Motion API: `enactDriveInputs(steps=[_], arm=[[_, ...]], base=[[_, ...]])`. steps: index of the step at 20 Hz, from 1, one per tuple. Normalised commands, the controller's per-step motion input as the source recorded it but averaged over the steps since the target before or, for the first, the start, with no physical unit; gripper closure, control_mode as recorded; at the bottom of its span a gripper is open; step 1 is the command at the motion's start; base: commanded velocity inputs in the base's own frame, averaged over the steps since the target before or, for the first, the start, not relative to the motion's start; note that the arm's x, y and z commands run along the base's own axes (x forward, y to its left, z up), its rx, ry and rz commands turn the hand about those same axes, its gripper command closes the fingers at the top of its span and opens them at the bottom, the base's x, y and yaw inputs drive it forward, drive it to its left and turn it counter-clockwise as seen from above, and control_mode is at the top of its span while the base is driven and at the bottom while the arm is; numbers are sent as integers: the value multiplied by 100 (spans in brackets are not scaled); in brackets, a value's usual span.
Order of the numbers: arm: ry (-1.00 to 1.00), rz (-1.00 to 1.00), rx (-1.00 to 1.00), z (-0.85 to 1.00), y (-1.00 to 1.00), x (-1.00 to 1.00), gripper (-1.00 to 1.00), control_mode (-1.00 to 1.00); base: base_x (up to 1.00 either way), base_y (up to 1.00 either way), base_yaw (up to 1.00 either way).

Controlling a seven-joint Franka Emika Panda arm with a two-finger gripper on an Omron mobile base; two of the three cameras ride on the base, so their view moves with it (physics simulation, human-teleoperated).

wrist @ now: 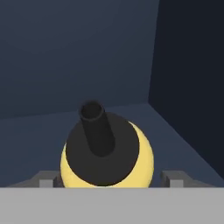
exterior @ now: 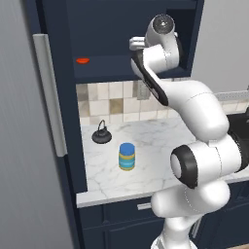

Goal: Pick the mustard and mayonnaise from the counter and place them in the cabinet.

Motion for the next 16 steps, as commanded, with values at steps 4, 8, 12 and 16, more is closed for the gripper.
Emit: enactDriveInputs(steps=[4, 8, 12, 16], arm=[[-5, 0, 0, -10, -44, 5, -100, -100], [-7, 0, 0, -8, -31, 3, -100, -100], [-11, 1, -1, -1, -3, 3, -100, -100], [-14, 5, 0, 0, 0, 9, -100, -100]], base=[[0, 0, 0], [0, 0, 0], [0, 0, 0], [0, 0, 0]])
